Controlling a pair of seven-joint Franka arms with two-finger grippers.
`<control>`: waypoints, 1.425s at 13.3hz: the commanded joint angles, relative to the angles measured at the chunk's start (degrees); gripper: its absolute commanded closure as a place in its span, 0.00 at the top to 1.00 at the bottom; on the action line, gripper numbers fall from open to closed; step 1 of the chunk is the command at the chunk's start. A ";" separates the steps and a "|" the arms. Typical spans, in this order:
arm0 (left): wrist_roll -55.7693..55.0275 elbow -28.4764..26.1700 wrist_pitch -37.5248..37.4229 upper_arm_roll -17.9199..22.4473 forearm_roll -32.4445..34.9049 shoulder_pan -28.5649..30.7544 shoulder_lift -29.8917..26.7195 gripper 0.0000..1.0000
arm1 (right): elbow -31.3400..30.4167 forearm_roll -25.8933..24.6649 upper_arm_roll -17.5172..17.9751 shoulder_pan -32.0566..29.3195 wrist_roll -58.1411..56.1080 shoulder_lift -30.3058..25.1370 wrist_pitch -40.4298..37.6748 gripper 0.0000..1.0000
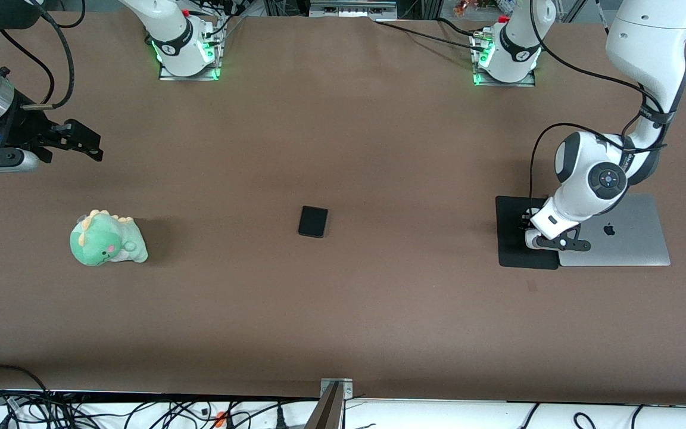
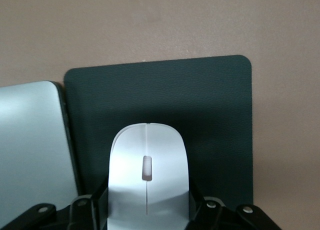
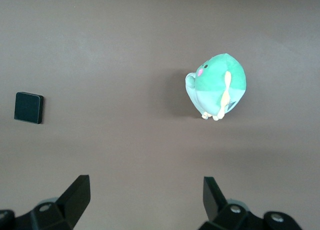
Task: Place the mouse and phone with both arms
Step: 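Open the left gripper and lift while the right gripper starts reaching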
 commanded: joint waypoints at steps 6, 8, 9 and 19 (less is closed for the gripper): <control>-0.81 -2.54 3.19 -1.00 -1.30 0.60 -2.28 1.00 | 0.90 -0.07 -0.02 0.16 0.51 0.17 -0.41 1.00; -0.81 0.78 -3.89 -1.09 -1.30 0.08 -4.74 1.00 | 0.90 -0.07 -0.02 0.07 0.51 0.17 -0.41 1.00; -0.54 4.46 -10.20 -1.79 -1.30 0.07 -5.28 1.00 | 0.90 -0.07 -0.02 0.16 0.51 0.17 -0.41 1.00; 5.08 42.70 -58.22 -2.41 -1.48 0.07 -5.63 1.00 | 1.08 -0.51 0.42 7.01 -0.45 7.55 1.26 1.00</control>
